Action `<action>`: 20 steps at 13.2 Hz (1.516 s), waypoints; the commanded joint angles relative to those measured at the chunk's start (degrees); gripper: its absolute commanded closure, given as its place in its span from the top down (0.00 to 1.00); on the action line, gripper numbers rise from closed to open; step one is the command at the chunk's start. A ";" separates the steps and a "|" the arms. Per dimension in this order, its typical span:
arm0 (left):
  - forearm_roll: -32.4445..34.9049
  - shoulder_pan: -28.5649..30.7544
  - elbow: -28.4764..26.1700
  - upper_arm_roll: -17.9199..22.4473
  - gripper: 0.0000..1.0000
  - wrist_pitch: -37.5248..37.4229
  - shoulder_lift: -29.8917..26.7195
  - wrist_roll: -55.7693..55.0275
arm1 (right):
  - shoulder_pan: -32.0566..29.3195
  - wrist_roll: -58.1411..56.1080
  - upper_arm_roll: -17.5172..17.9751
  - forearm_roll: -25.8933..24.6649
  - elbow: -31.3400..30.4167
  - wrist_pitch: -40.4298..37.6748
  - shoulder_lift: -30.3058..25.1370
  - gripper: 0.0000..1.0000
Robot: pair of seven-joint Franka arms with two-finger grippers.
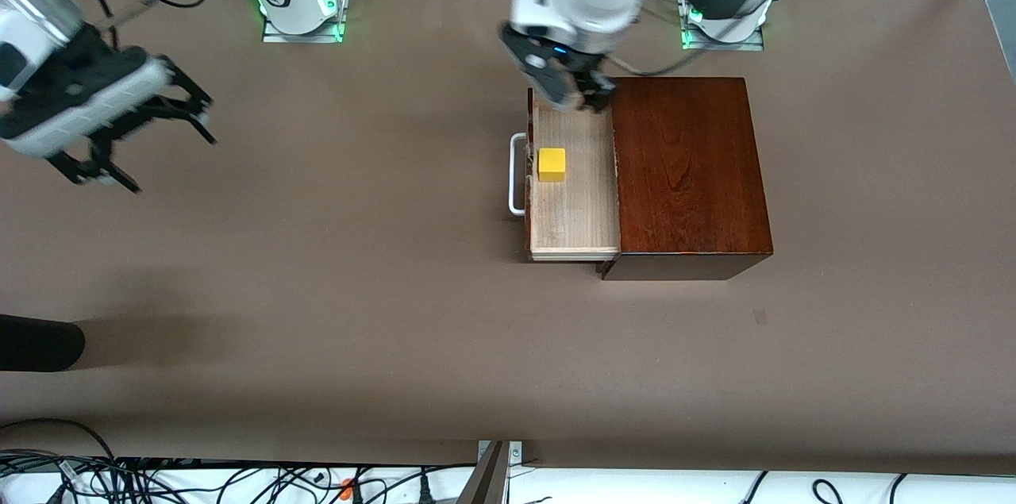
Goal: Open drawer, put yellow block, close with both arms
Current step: 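Return the right gripper to rest while the left gripper reaches the drawer, then push the drawer shut into the box with the left gripper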
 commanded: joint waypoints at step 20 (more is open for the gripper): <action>21.08 -5.85 2.29 1.03 1.00 13.54 20.29 26.32 | -4.92 27.64 -1.35 -3.92 -5.90 -7.74 -2.90 1.00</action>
